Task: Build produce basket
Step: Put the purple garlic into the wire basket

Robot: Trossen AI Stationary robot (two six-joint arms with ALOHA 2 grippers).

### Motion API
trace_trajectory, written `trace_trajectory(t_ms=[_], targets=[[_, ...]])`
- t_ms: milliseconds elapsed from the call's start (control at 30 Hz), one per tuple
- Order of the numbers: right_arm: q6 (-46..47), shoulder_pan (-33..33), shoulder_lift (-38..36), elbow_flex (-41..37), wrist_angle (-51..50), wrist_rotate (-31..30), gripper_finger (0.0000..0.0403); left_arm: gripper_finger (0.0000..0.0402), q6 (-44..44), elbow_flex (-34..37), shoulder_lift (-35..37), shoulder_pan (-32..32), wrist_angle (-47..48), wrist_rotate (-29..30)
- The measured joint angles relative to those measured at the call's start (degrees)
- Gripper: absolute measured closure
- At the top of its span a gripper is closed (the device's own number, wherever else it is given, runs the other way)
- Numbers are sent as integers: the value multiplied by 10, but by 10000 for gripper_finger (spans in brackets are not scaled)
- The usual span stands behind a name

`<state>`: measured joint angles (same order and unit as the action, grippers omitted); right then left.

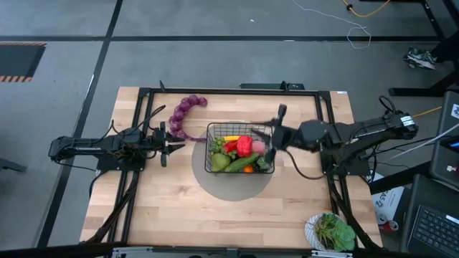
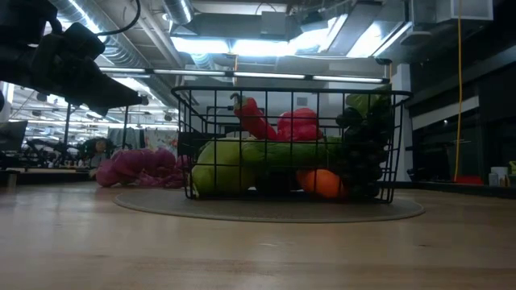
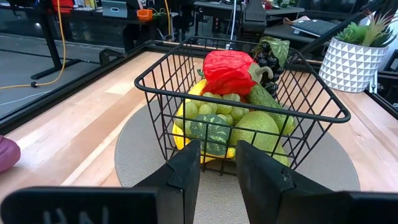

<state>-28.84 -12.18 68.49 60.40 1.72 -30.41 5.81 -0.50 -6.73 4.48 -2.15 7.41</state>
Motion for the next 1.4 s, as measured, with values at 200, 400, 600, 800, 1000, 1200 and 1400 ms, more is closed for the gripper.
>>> trace_trajectory(t_ms=[200,400,600,800,1000,1200,1400], targets=[[40,81,16,0,51,3,309,305,0,0,0,0,0,0],[97,156,70,0,118,75,309,305,0,0,0,0,0,0],[106,202,108,0,150,91,309,305,0,0,0,0,0,0],[136,224,114,0,125,91,308,305,0,0,0,0,0,0],[169,219,82,0,31,91,308,305,0,0,0,0,0,0],[241,197,28,0,-163,91,308,305,0,0,0,0,0,0],[283,175,-7,0,-236,91,308,305,0,0,0,0,0,0]])
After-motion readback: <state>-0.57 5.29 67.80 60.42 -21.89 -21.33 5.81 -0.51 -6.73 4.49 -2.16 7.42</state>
